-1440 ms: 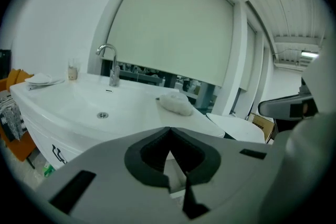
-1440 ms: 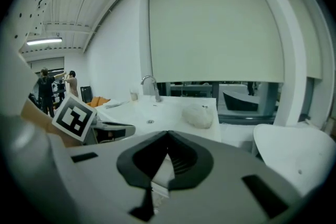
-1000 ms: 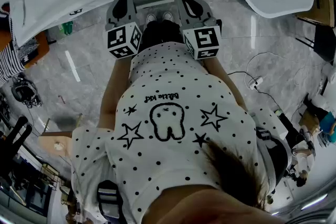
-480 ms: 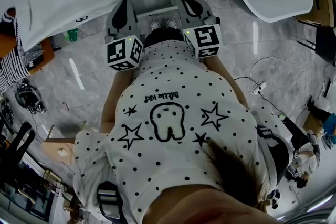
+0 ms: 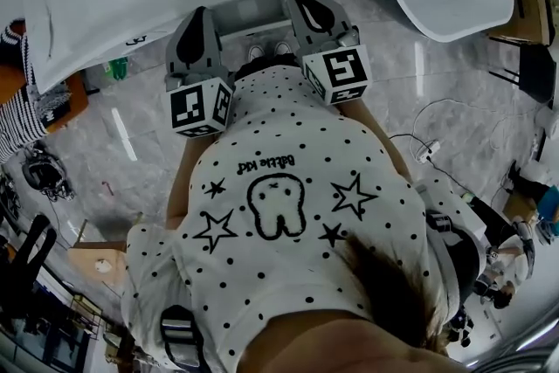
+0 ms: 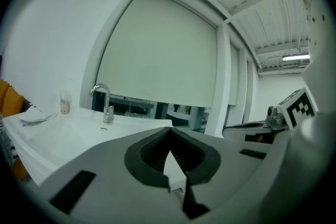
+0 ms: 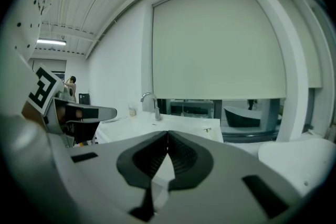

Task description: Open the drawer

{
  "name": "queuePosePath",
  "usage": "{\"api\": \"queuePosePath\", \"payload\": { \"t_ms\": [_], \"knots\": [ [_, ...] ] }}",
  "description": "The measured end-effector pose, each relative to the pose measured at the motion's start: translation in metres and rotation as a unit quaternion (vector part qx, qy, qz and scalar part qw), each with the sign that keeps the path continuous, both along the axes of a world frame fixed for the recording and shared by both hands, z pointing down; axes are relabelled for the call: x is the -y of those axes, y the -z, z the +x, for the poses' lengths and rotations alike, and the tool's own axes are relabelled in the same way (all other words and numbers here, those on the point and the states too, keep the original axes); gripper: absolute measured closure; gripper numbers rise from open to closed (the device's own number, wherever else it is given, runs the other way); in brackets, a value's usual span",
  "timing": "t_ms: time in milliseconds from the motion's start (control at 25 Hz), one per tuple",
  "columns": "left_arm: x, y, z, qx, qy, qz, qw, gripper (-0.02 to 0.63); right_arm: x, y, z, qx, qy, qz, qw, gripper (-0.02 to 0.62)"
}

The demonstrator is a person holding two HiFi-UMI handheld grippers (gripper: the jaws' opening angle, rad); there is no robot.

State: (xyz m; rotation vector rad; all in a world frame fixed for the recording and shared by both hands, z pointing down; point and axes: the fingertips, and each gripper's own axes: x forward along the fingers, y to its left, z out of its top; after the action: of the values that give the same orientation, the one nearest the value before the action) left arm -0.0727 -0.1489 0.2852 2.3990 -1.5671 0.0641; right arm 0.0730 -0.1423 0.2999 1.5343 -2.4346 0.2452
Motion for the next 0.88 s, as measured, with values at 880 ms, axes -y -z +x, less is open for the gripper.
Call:
{"api": "queuePosePath", "payload": {
  "t_ms": [880],
  "knots": [
    [-0.021, 0.001, -0.014, 0.001, -0.035, 0.014, 0.9993, 0.601, -0.017, -0.01, -0.041, 0.006, 0.03, 0.004, 1.0, 0.581]
  ]
}}
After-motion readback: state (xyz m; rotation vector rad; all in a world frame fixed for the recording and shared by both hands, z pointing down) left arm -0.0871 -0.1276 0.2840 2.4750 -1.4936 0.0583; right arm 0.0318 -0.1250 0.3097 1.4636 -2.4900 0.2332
